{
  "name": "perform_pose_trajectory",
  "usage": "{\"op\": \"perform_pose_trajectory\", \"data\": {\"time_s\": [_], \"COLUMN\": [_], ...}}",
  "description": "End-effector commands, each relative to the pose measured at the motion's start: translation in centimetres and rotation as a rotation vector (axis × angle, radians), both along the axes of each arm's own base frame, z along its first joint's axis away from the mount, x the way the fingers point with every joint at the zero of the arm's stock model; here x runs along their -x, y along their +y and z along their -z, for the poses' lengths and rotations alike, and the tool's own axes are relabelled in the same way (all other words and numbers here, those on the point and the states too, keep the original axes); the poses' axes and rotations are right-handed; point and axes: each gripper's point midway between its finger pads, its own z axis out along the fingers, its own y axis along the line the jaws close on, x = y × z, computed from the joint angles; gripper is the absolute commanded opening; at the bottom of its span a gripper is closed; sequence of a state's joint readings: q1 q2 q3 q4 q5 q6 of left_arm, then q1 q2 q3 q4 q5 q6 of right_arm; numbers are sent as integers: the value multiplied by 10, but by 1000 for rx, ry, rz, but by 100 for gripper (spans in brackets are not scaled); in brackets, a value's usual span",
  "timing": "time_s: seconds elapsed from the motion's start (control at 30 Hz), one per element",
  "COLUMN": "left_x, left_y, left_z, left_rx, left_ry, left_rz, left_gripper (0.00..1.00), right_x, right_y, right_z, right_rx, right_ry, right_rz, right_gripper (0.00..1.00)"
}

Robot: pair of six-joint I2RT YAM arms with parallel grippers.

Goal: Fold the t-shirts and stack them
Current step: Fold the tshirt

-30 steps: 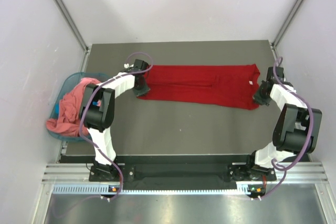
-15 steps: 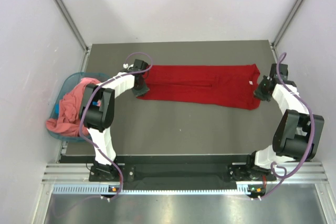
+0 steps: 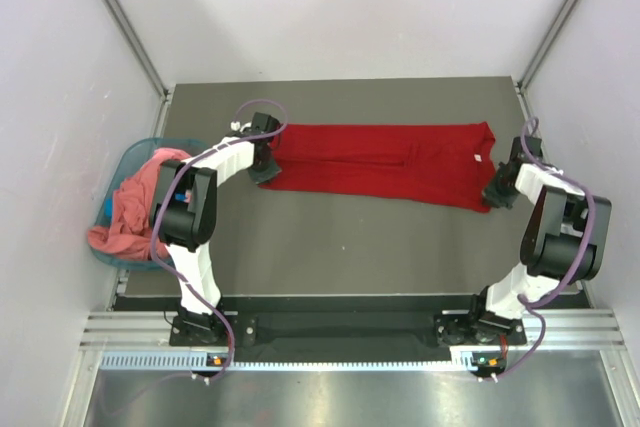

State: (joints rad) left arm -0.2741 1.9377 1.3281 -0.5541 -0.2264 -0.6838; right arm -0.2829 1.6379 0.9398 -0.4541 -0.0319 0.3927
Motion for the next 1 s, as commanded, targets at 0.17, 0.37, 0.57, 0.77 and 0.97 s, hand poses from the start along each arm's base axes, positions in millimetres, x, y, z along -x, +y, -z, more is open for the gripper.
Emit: {"op": "perform_pose_trajectory", "data": {"time_s": [0.17, 0.37, 0.57, 0.77, 0.97], "left_x": [20, 17, 11, 12, -11], "left_y": [34, 40, 33, 19, -6], "left_z": [15, 10, -9, -51, -82], "left_rx": [-121, -155, -124, -43, 61], "left_ry": [73, 66, 39, -23, -147], "left_rz": [-64, -61, -35, -5, 117], "left_gripper": [14, 14, 14, 17, 22], "right_x": [0, -2, -8, -12, -33], "right_y": [-35, -41, -39, -32, -8], "right_z": [11, 8, -5, -42, -70], "right_rx": [151, 186, 181, 141, 2], "right_ry": [-6, -12, -44, -90, -199], "right_rz": [60, 63, 45, 56, 70], "right_gripper": [2, 2, 2, 8, 28]}}
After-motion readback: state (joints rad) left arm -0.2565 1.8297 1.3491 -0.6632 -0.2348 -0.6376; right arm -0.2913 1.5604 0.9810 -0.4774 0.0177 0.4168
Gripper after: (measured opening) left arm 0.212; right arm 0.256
